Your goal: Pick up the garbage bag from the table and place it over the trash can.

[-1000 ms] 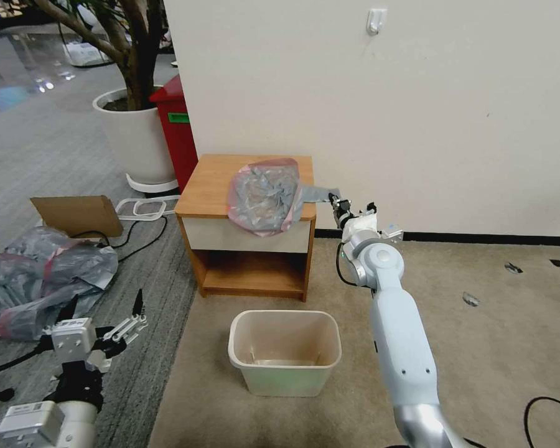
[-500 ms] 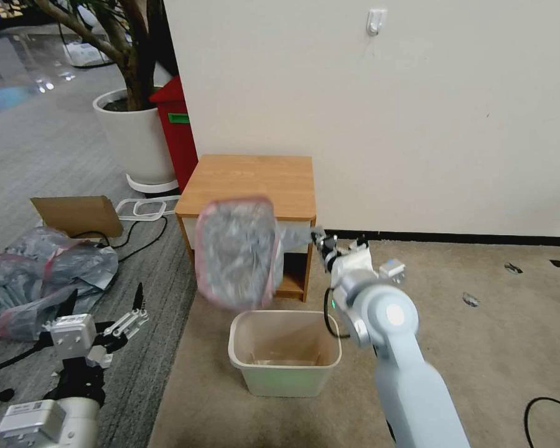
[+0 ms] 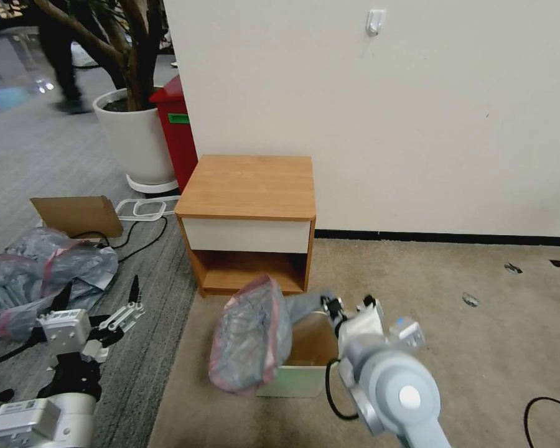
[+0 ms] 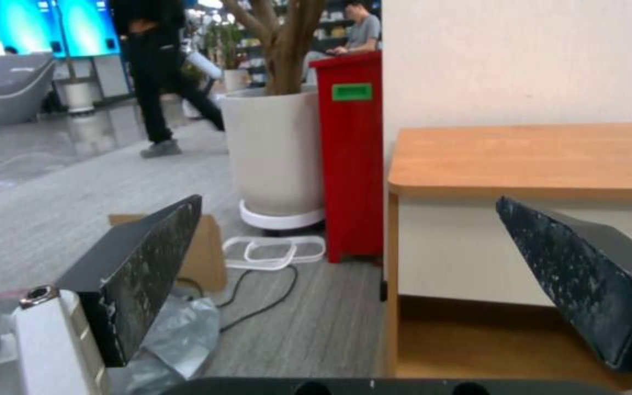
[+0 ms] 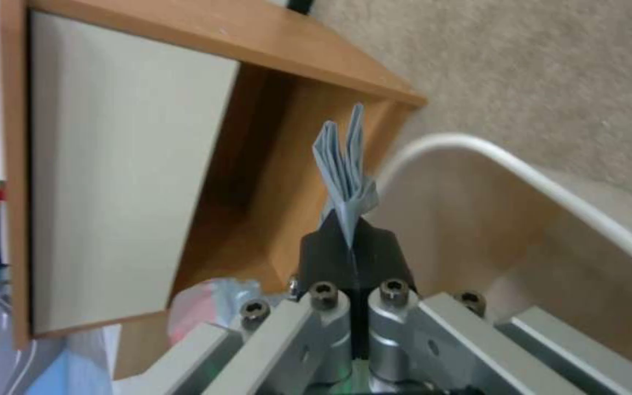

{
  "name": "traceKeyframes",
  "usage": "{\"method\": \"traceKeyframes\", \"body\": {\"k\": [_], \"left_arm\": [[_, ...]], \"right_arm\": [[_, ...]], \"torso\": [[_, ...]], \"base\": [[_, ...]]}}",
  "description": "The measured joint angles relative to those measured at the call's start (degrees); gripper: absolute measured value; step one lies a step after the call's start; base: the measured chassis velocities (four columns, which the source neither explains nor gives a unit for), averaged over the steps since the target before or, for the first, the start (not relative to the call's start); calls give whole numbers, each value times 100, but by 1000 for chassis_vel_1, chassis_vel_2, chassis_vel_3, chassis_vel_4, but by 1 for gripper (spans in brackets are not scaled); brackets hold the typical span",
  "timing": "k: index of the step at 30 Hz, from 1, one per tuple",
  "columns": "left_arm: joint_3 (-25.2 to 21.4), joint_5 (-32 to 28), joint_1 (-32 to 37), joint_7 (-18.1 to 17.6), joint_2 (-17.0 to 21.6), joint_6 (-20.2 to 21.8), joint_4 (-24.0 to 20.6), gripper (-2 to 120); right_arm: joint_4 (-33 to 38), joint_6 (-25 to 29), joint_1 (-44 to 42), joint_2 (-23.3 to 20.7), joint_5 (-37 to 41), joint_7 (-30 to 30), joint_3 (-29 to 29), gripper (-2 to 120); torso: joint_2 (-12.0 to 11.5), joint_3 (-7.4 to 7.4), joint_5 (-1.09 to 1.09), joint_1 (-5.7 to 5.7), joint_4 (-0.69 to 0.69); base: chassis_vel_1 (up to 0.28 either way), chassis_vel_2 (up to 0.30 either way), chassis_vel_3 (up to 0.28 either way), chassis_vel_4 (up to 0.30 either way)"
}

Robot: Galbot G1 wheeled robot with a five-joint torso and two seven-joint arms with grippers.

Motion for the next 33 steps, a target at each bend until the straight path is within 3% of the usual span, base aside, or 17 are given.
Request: {"method": "traceKeyframes", "body": {"k": [9,18,26,29,31,33], "left_arm": [[-11,-43,-26,0,43,-5,0,100],[-3,-57,-105,0,72,-22,0,100],[89,-101,-142,42,126,129,0,100],[187,-102,-151,223,183,187,0,100],[234,-68,-159,257,195,177,8,100],[346,30,-178,349,239,140,97,100]], "right_arm": [[-39,0,-142,193,-228,278,-219,3],[120,59,-183,134,-353,1047,-181,40],[376,60,-391,111,-500,1123,26,65],[417,27,-479,93,-889,670,161,80],[402,22,-519,87,-1112,388,204,84],[316,21,-699,71,-1910,-444,348,92]], "torso": [[0,1,0,0,1],[0,0,0,0,1],[0,1,0,0,0],[0,0,0,0,1],[0,0,0,0,1],[0,1,0,0,0]], "base": [[0,0,0,0],[0,0,0,0],[0,0,0,0],[0,0,0,0],[0,0,0,0],[0,0,0,0]]}}
